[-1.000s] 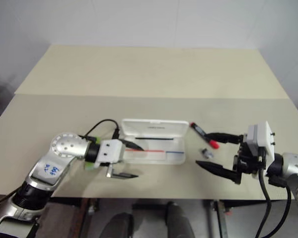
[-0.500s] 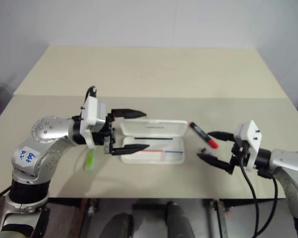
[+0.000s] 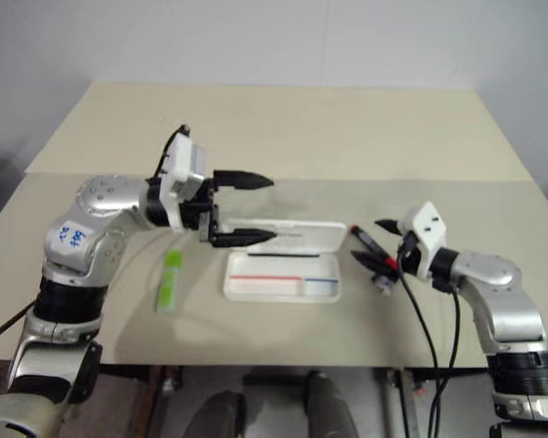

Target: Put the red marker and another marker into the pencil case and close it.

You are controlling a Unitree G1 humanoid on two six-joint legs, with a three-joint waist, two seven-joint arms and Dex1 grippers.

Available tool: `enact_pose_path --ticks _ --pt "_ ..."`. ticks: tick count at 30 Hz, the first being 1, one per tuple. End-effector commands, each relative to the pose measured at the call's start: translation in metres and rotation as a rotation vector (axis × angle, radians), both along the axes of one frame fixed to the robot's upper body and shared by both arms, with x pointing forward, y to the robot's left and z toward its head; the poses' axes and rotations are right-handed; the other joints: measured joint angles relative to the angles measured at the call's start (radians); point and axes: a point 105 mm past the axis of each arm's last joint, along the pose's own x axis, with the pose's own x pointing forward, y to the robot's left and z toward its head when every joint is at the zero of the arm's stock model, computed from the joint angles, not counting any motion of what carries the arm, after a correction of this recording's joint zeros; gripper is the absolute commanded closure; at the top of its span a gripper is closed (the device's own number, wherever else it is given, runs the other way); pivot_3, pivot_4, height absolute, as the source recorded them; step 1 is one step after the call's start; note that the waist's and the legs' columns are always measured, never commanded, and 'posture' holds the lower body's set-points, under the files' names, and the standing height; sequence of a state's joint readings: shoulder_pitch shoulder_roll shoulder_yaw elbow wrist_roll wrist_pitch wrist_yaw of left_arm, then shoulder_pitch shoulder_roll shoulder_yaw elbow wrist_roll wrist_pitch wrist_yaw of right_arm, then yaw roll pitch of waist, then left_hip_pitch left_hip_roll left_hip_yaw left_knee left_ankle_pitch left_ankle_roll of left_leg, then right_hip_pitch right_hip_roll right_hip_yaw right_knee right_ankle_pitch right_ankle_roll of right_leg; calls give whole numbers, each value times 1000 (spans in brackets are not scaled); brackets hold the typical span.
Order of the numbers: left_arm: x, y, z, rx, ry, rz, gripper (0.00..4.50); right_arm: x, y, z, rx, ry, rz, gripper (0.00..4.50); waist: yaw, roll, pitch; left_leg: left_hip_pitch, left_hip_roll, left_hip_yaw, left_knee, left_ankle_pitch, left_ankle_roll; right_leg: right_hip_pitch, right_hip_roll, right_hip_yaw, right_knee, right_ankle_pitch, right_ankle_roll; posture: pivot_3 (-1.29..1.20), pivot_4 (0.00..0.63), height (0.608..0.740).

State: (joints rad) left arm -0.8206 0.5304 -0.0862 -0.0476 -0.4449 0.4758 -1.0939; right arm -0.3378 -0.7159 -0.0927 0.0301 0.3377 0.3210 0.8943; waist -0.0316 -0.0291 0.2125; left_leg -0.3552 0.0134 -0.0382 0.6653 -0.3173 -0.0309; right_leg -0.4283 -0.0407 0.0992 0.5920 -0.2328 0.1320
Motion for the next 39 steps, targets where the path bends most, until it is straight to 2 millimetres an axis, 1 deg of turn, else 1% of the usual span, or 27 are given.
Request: enact_pose_path --ticks 1,2,5,8,10,12,14,17,18,19,21,23,27,28,29,30,33,35,36,37,39 --pt "-1 4 22 -100 -65 -83 31 5 1 2 -5 -28 -6 0 0 0 0 0 0 0 0 0 0 0 0 0 0 0 0 0 150 740" --pt "0 7 24 -123 -57 -89 31 5 2 0 -7 -16 -9 0 0 0 0 0 0 0 -1 0 0 0 0 0 0 0 0 0 150 740" --pt "0 14 19 -121 -47 -128 31 7 -1 -10 -21 26 -39 0 0 0 0 0 0 0 -1 0 0 -1 0 0 0 0 0 0 150 740" --pt "-1 19 7 -73 -1 -146 31 7 -4 -17 -19 66 -76 0 0 0 0 0 0 0 -1 0 0 -1 0 0 0 0 0 0 150 740" --pt "-4 21 5 -62 14 -171 31 8 -6 -20 -17 91 -106 0 0 0 0 0 0 0 -1 0 0 -1 0 0 0 0 0 0 150 740" --pt "-5 24 5 -65 15 -179 31 9 -8 -25 -18 122 -133 0 0 0 0 0 0 0 -1 0 0 -1 0 0 1 0 0 0 150 740" --pt "-4 25 9 -99 7 -174 31 11 -10 -30 -16 147 -158 0 0 0 0 0 0 0 -1 0 0 -1 0 0 1 0 0 0 150 740" --pt "-4 25 12 -119 2 -169 31 15 -14 -41 -10 231 -229 0 -4 0 0 0 0 0 -1 0 0 -1 0 0 1 0 0 0 150 740" --pt "-4 25 12 -118 0 -170 0 15 -16 -45 -13 256 -258 400 -5 0 0 0 0 0 0 0 0 -1 0 0 1 0 0 0 150 740" --pt "-5 25 12 -119 -1 -169 0 16 -17 -48 -15 277 -277 577 -5 0 0 0 0 0 0 0 0 -1 0 0 2 0 0 0 150 740" --pt "-5 25 10 -113 -6 -165 0 18 -20 -53 -24 303 -314 1313 -3 0 0 1 0 0 1 0 0 0 0 0 2 1 0 0 150 740" --pt "-6 26 9 -107 -13 -159 0 20 -20 -52 -23 297 -328 2040 -3 -1 0 1 0 0 1 0 0 1 0 0 2 1 0 0 150 740" --pt "-6 28 11 -114 -27 -138 0 30 -20 -40 -18 248 -359 3481 -5 -1 -1 1 0 0 2 0 0 1 0 0 1 2 0 0 150 740" --pt "-7 29 11 -114 -30 -132 0 33 -20 -35 -20 226 -360 3749 -5 -1 -1 1 0 0 2 0 0 1 0 0 1 2 0 0 150 740" --pt "-7 30 11 -116 -33 -125 0 37 -18 -27 -21 188 -349 3916 -6 -1 -1 1 0 0 2 1 0 1 0 0 1 2 0 0 150 740" --pt "-7 30 11 -118 -34 -121 0 39 -17 -22 -22 163 -341 3915 -7 -1 -1 1 0 0 3 1 1 1 0 0 0 3 0 0 150 740" --pt "-10 30 10 -120 -31 -116 0 49 -11 4 -20 64 -324 3915 -12 0 0 0 0 2 2 2 1 1 0 2 0 4 1 0 150 740" --pt "-13 30 9 -124 -23 -112 0 56 2 38 22 -51 -291 3915 -23 0 0 0 0 2 1 2 1 0 0 2 0 4 0 0 150 740" --pt "-14 30 8 -128 -20 -111 0 57 10 52 42 -92 -261 3915 -28 0 0 0 0 2 1 2 1 0 0 2 0 4 0 0 150 740" --pt "-15 29 8 -135 -18 -107 0 57 17 64 49 -130 -231 3915 -31 0 0 0 0 2 1 2 1 -1 0 2 0 5 0 0 150 740" --pt "-16 29 8 -142 -14 -102 0 56 28 81 54 -185 -180 3915 -31 0 0 0 1 3 -1 2 1 -3 0 2 1 5 0 0 150 740"
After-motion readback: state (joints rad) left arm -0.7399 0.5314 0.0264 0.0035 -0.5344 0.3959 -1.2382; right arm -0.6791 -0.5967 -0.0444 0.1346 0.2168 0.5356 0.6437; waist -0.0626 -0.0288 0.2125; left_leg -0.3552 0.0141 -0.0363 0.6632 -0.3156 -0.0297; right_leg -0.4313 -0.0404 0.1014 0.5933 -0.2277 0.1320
